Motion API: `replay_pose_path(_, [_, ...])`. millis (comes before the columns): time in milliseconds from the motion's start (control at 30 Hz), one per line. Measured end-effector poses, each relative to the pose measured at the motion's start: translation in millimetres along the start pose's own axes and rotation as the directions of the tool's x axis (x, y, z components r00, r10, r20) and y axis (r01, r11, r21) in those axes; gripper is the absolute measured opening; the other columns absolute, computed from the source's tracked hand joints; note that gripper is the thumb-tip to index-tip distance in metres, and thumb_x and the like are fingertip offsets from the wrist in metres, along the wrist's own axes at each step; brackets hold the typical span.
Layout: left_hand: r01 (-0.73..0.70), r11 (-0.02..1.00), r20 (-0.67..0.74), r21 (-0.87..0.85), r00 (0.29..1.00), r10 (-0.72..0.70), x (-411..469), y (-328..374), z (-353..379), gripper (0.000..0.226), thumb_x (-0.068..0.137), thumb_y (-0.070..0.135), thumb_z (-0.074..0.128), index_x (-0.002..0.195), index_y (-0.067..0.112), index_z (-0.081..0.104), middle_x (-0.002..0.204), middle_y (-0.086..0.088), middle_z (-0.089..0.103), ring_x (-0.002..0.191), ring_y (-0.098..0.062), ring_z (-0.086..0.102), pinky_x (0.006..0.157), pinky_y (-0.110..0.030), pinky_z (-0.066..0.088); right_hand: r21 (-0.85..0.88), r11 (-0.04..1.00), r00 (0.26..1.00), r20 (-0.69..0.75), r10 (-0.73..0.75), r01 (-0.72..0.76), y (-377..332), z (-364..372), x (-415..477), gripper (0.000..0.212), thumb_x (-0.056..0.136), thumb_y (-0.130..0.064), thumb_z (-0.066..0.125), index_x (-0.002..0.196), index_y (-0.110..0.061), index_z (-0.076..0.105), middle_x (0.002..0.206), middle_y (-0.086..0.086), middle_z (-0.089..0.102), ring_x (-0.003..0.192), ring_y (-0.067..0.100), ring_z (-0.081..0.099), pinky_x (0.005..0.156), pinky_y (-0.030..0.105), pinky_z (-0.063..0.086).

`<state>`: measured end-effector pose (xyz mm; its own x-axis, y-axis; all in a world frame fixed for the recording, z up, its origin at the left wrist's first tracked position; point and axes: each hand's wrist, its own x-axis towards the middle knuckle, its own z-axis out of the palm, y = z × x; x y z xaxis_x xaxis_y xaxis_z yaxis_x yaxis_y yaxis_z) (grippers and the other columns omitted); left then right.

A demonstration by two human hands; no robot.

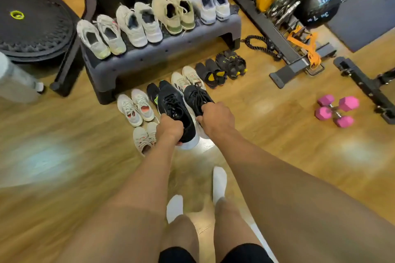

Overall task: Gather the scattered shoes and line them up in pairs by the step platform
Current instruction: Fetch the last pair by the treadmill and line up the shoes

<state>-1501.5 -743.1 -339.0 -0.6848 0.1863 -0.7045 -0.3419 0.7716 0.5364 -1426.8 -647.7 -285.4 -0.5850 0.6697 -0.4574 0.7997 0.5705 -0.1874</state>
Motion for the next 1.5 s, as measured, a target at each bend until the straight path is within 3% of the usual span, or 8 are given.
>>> replay_pose_path(267, [0.092,0.988,-0.070,-0.124,0.992,-0.101,138,-38,93,0.051,0.084,0.005,0.044,0.133,0.017,0.041,0.121,-0.016,0.056,0.102,-0.043,0.057,0.065,-0.049,0.060,-0.008,0.995,0.984,0.149,-0.095,0.097,36,105,154,0.028,0.091,-0.033,0.060,0.109,-0.011,0.062,0.112,0.015,0.055,0.106,0.034,0.053,0.072,0.032,0.037])
replay_pose_path(500, [0.120,0.992,-0.085,-0.044,0.989,-0.123,309,-131,201,0.054,0.084,0.003,0.045,0.136,0.017,0.037,0.120,-0.019,0.057,0.105,-0.041,0.057,0.081,-0.049,0.056,-0.071,0.986,0.975,0.176,-0.135,0.149,79,283,284,0.031,0.092,-0.038,0.057,0.107,-0.011,0.062,0.108,0.015,0.056,0.100,0.035,0.056,0.071,0.032,0.038])
replay_pose_path(733, [0.143,0.984,-0.083,0.106,0.987,-0.135,427,-205,246,0.045,0.087,0.008,0.043,0.131,0.006,0.038,0.128,-0.023,0.049,0.101,-0.047,0.060,0.078,-0.051,0.057,-0.172,0.931,0.936,0.206,-0.285,0.321,106,416,363,0.034,0.093,-0.041,0.057,0.110,-0.011,0.062,0.104,0.012,0.054,0.093,0.032,0.056,0.070,0.032,0.036])
replay_pose_path(867, [0.139,0.973,-0.009,0.186,0.990,-0.140,448,-205,244,0.052,0.092,0.006,0.040,0.141,0.002,0.024,0.127,-0.028,0.047,0.075,-0.047,0.065,0.040,-0.039,0.053,-0.274,0.888,0.917,0.260,-0.301,0.369,114,443,375,0.035,0.089,-0.039,0.063,0.112,-0.012,0.062,0.095,0.007,0.040,0.078,0.024,0.043,0.069,0.031,0.038])
replay_pose_path(1067, [0.102,0.947,0.042,0.303,0.992,-0.120,442,-216,271,0.078,0.096,0.004,0.040,0.148,-0.003,-0.017,0.124,-0.028,0.056,0.092,-0.041,0.066,0.081,-0.048,0.057,-0.252,0.887,0.900,0.312,-0.305,0.388,102,454,377,0.026,0.089,-0.030,0.062,0.110,-0.014,0.058,0.113,0.012,0.042,0.075,0.022,0.043,0.070,0.031,0.040])
replay_pose_path(1167, [0.095,0.940,0.041,0.327,0.993,-0.115,439,-224,275,0.082,0.094,0.000,0.039,0.146,-0.002,-0.024,0.119,-0.028,0.059,0.095,-0.041,0.066,0.084,-0.049,0.056,-0.242,0.884,0.884,0.355,-0.303,0.400,100,459,374,0.014,0.090,-0.024,0.058,0.092,-0.011,0.053,0.103,0.012,0.040,0.073,0.021,0.042,0.070,0.030,0.040])
replay_pose_path(1267, [0.103,0.939,0.045,0.327,0.991,-0.124,436,-235,277,0.081,0.096,0.000,0.038,0.146,0.002,-0.026,0.122,-0.031,0.055,0.094,-0.043,0.066,0.083,-0.049,0.056,-0.257,0.863,0.861,0.399,-0.315,0.435,100,468,370,0.027,0.089,-0.016,0.054,0.066,-0.012,0.039,0.086,0.010,0.046,0.078,0.023,0.045,0.068,0.029,0.040])
replay_pose_path(1500, [0.113,0.938,-0.007,0.329,0.993,-0.117,445,-246,282,0.086,0.096,-0.001,0.043,0.147,0.007,-0.026,0.130,-0.031,0.048,0.096,-0.043,0.064,0.080,-0.048,0.057,-0.320,0.796,0.824,0.444,-0.353,0.514,96,472,369,0.017,0.089,-0.011,0.053,0.075,-0.011,0.043,0.078,0.005,0.043,0.084,0.024,0.043,0.069,0.030,0.042])
